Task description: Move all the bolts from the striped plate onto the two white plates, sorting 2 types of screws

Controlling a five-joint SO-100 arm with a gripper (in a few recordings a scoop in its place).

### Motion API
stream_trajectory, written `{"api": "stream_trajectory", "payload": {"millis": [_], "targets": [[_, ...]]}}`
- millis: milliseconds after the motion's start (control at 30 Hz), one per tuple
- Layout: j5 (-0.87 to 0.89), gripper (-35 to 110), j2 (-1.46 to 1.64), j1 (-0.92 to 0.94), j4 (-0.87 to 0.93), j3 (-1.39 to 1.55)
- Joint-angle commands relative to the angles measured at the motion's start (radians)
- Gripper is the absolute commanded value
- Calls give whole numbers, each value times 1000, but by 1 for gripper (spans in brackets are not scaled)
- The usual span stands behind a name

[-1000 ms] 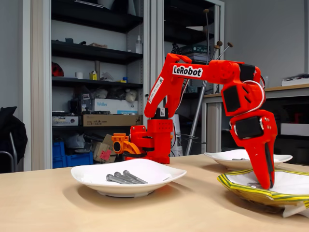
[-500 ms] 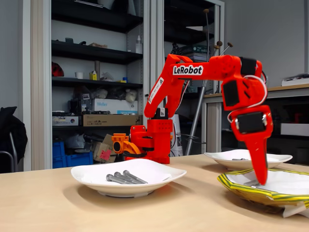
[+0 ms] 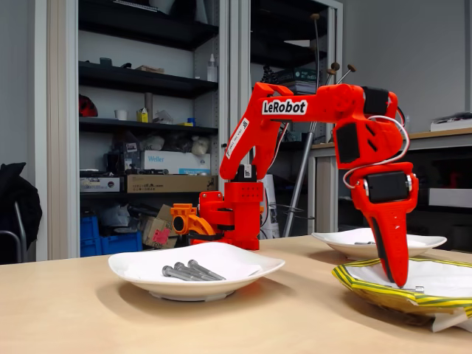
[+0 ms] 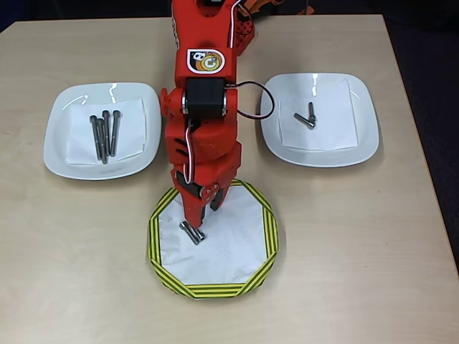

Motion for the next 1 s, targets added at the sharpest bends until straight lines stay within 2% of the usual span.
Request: {"api": "stream_trajectory", "payload": {"millis": [0,567,967], "targets": [[-20,14,18,18,-21,6],[84,11,-28,25,21,-187],[144,10,-178,40,20,-307]]}}
